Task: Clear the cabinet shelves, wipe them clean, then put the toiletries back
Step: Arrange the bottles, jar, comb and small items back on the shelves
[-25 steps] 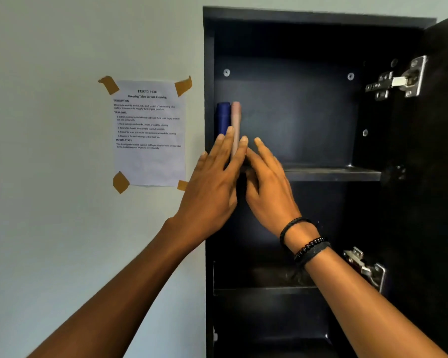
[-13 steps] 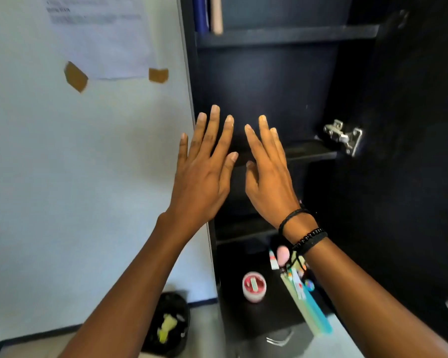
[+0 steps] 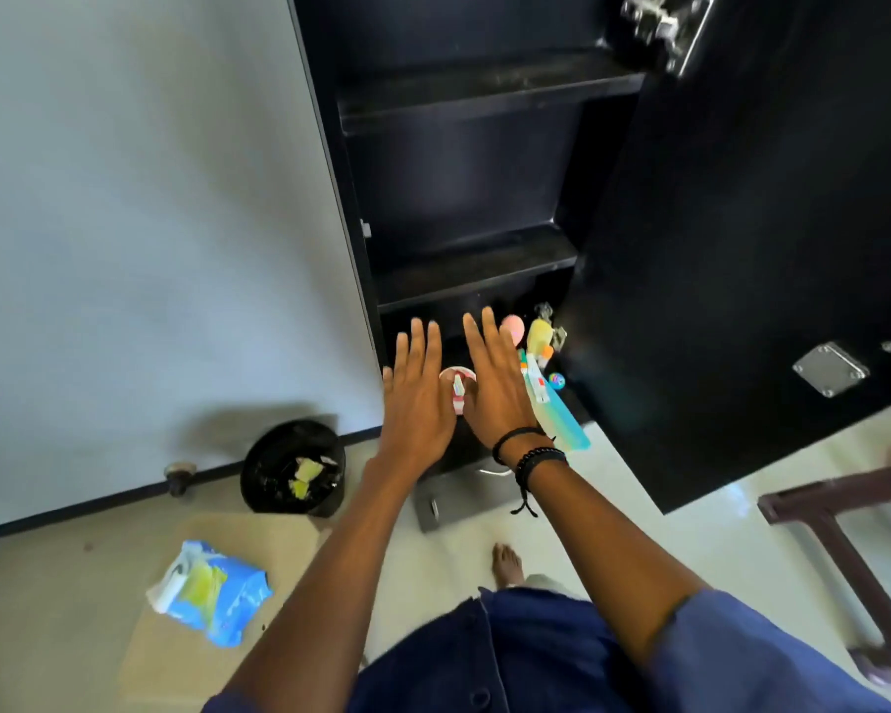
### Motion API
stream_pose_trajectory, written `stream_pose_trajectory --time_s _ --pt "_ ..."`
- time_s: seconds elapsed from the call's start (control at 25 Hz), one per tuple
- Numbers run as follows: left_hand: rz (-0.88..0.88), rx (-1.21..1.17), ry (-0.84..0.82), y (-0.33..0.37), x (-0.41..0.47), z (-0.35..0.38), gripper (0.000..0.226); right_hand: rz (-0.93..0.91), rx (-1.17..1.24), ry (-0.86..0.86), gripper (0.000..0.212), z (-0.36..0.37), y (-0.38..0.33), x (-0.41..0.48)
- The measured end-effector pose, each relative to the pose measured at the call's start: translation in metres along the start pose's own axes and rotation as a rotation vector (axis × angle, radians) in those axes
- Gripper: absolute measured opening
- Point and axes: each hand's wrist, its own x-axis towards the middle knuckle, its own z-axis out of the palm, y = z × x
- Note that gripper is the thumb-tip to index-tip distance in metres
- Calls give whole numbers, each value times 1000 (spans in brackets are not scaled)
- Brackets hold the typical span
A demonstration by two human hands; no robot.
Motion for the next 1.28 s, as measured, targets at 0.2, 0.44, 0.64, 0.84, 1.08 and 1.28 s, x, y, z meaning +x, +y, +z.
stream_pose_trajectory --time_s 0.2,0.44,0.64,0.84,1.08,1.28 --pt "-141 -66 -237 -21 -20 61 60 169 -121 -217 81 43 68 -22" --pt "-257 -119 -336 -30 -4 95 62 307 -187 -435 90 67 121 -14" --pt "-249 -136 -331 -38 48 121 60 333 -125 -376 85 59 161 52" --pt "-134 -53 -296 -28 117 148 56 314 -142 -280 76 51 193 115" --pt "-207 100 -329 -24 173 182 70 166 -295 -316 69 50 222 147" --pt "-495 245 -470 -54 166 178 96 39 -225 -297 55 61 214 151"
